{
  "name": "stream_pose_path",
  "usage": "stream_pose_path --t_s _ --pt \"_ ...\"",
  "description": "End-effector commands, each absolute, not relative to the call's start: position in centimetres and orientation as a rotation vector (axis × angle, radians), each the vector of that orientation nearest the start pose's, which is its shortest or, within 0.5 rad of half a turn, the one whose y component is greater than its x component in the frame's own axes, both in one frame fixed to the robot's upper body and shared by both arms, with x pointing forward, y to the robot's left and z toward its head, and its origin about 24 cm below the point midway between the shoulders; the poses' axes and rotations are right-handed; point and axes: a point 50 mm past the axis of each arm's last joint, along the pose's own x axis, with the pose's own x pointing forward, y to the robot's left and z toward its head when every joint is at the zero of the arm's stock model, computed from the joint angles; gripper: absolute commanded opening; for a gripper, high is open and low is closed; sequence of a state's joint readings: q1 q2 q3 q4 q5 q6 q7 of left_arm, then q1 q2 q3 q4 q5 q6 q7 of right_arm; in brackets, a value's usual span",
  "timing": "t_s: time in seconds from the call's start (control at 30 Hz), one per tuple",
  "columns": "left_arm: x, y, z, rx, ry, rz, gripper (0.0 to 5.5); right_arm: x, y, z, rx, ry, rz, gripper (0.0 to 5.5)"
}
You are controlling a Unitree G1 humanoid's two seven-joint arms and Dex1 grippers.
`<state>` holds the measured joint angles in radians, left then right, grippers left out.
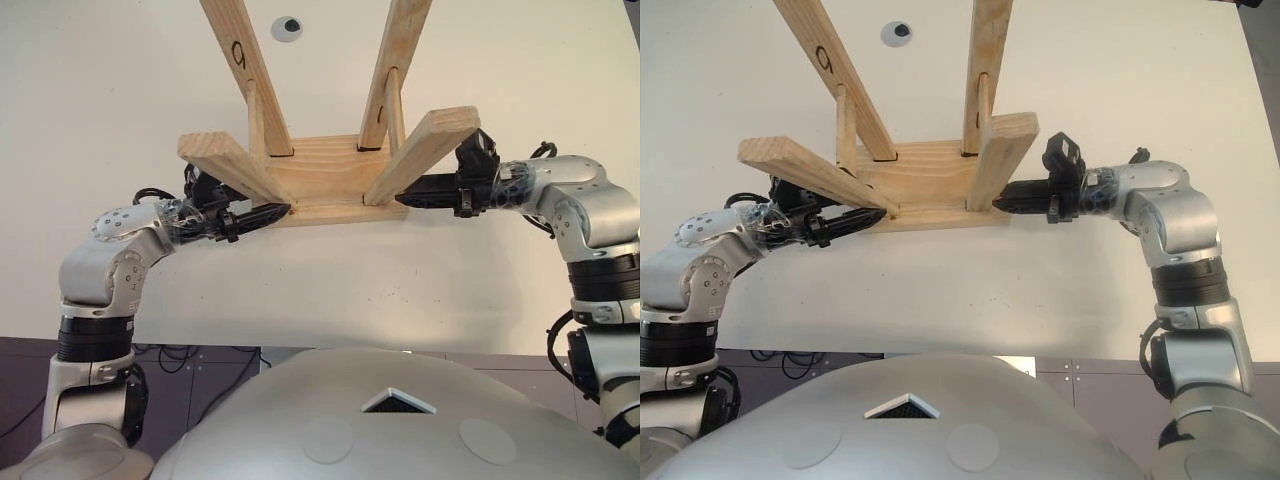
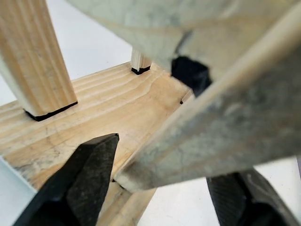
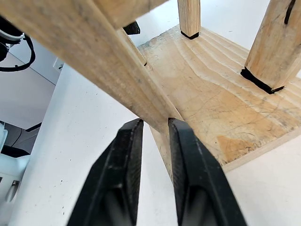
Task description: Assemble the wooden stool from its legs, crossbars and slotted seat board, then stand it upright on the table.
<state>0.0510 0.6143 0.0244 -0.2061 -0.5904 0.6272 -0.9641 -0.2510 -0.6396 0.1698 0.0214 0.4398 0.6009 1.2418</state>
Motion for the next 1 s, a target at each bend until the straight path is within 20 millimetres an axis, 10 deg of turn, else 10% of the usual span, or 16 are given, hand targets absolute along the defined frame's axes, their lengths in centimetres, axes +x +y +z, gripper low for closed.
stream_pose_path --t_s 0.03,0.43,1.0 --pt "21.4 20.7 6.5 -0.165 0.491 -1.017 2.49 24.9 -17.7 7.1 0.045 0.543 1.321 0.56" --pt "22.0 20.9 6.7 -0.174 0.521 -1.075 1.8 25.6 -18.1 6.9 0.036 0.527 1.267 2.28" --pt "22.3 20.3 7.8 -0.326 0.564 -1.178 1.62 25.5 -15.9 5.8 0.232 0.733 1.34 1.9"
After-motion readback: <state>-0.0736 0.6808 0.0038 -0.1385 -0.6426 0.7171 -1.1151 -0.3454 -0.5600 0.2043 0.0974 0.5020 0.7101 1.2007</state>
